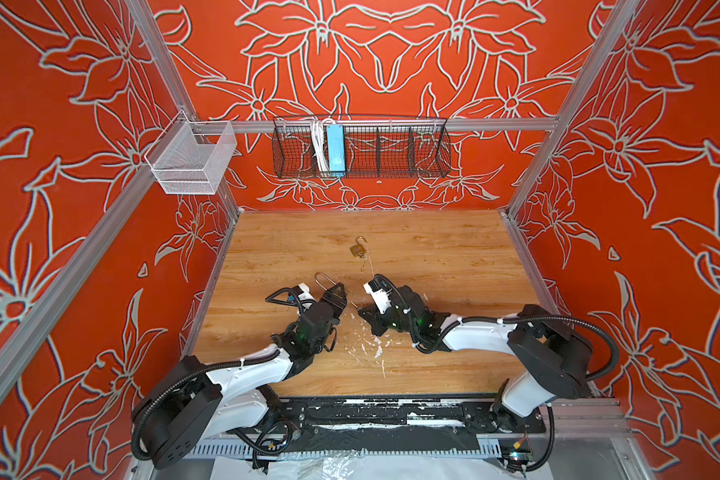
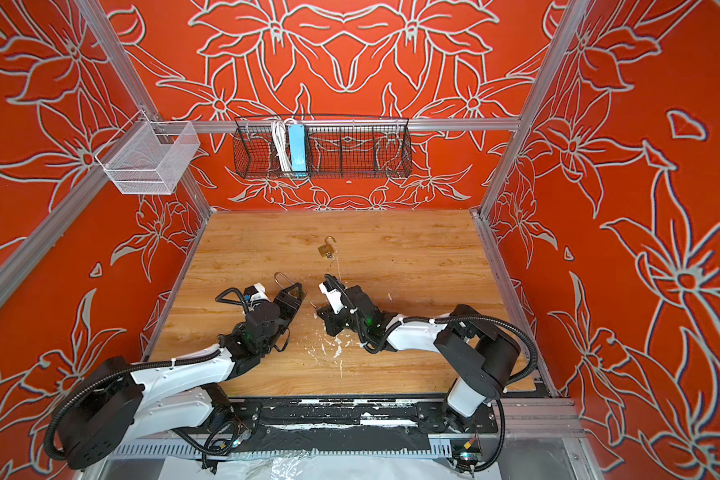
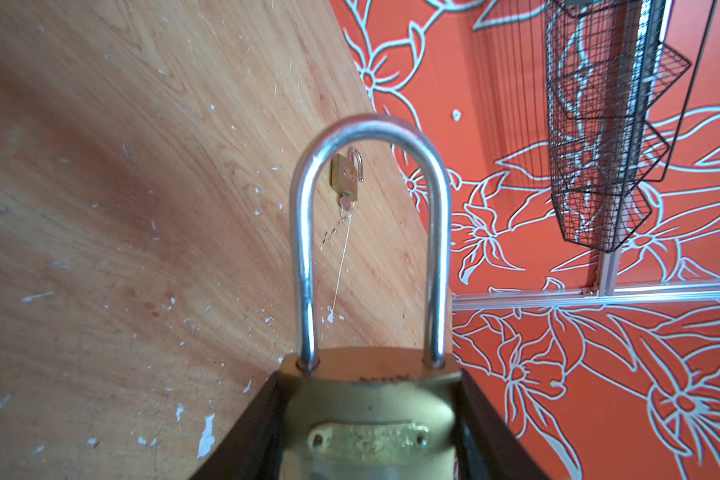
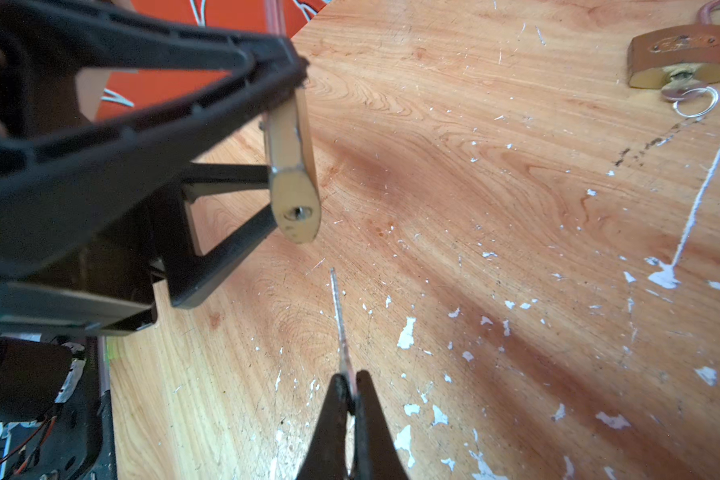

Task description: Unlock with the key

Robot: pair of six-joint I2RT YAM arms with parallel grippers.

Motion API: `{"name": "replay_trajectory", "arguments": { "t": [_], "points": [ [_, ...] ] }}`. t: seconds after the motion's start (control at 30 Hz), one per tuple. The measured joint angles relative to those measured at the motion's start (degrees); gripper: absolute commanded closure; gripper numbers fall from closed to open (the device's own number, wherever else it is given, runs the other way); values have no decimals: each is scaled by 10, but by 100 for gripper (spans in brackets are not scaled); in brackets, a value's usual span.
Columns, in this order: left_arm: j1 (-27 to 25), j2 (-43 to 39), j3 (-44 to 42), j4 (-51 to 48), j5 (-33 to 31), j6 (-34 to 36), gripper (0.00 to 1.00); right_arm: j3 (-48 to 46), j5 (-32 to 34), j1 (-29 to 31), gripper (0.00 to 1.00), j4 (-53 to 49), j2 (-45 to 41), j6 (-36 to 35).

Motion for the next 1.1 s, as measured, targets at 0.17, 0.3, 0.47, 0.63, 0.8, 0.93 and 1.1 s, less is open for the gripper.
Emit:
{"name": "replay_trajectory", "arguments": {
  "t": [0.17, 0.3, 0.47, 0.63, 0.8, 0.93, 1.1],
  "points": [
    [0, 1, 0, -3, 0, 0, 100, 0, -1, 1, 100, 0, 0, -2],
    [0, 14, 0, -2, 10, 0, 100, 0, -2, 4, 100, 0, 0, -3],
    [0, 30, 0, -2, 25, 0, 100, 0, -4, 4, 100, 0, 0, -4],
    [0, 34, 0, -2, 32, 0, 100, 2, -7, 4, 100, -2, 0, -5],
    [0, 35, 0, 2, 37, 0, 100, 2, -7, 4, 100, -3, 0, -5],
    [0, 35, 0, 2, 40, 0, 100, 3, -7, 4, 100, -3, 0, -5],
    [1, 35, 0, 3, 42, -3, 100, 9, -7, 4, 100, -9, 0, -5]
  ]
}}
